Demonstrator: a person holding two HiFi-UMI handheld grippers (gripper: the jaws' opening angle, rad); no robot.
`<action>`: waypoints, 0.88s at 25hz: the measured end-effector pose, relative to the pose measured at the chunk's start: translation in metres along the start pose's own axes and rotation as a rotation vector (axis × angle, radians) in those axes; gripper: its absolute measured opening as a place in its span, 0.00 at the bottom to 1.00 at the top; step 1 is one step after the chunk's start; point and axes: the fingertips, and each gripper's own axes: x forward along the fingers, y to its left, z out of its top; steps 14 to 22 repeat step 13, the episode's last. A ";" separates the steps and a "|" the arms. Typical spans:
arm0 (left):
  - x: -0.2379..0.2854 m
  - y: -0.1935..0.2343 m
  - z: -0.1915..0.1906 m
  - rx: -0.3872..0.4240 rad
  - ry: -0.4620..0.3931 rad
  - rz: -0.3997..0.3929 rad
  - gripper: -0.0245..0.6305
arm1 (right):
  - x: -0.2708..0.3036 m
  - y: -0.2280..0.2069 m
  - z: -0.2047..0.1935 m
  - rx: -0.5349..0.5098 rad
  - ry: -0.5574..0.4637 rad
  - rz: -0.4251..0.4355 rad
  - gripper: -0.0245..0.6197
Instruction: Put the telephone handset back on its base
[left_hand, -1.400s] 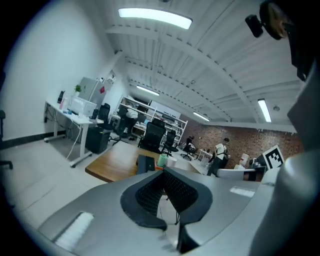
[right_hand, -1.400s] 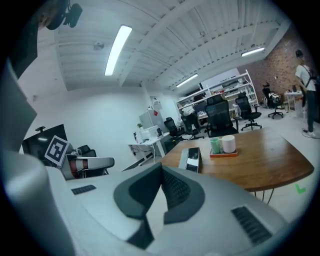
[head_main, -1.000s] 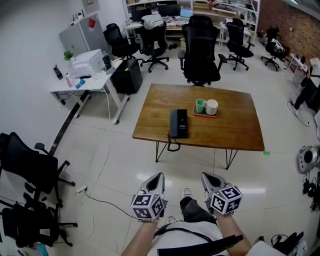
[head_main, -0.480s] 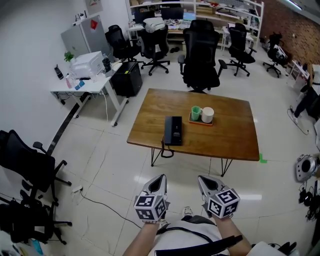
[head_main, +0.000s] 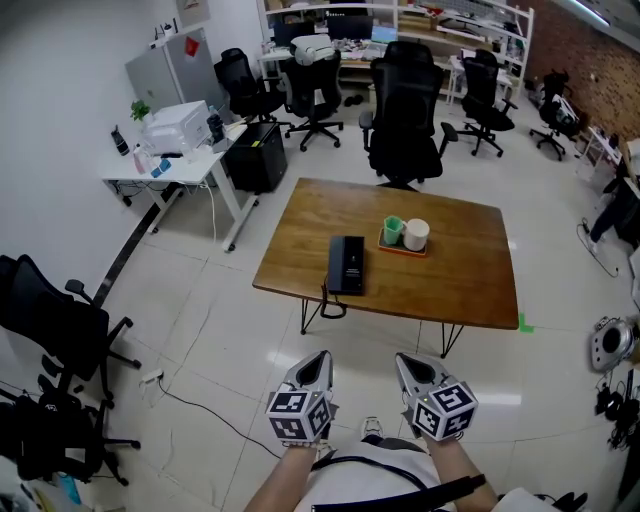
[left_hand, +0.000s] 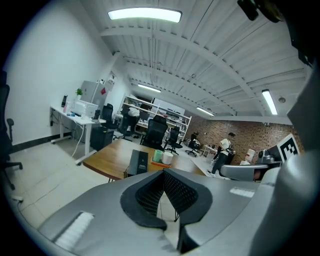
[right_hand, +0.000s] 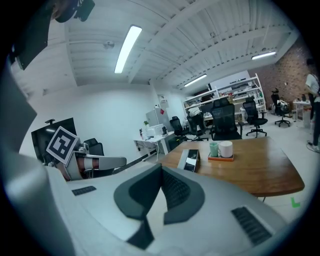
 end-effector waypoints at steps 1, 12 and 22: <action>0.000 0.003 -0.001 -0.006 0.002 0.003 0.04 | 0.001 0.001 0.000 -0.001 0.002 0.002 0.05; -0.003 0.019 -0.005 -0.039 0.013 0.015 0.04 | 0.010 0.008 0.003 -0.001 0.008 0.006 0.05; -0.004 0.021 -0.004 -0.037 0.013 0.016 0.04 | 0.011 0.009 0.003 0.000 0.008 0.005 0.05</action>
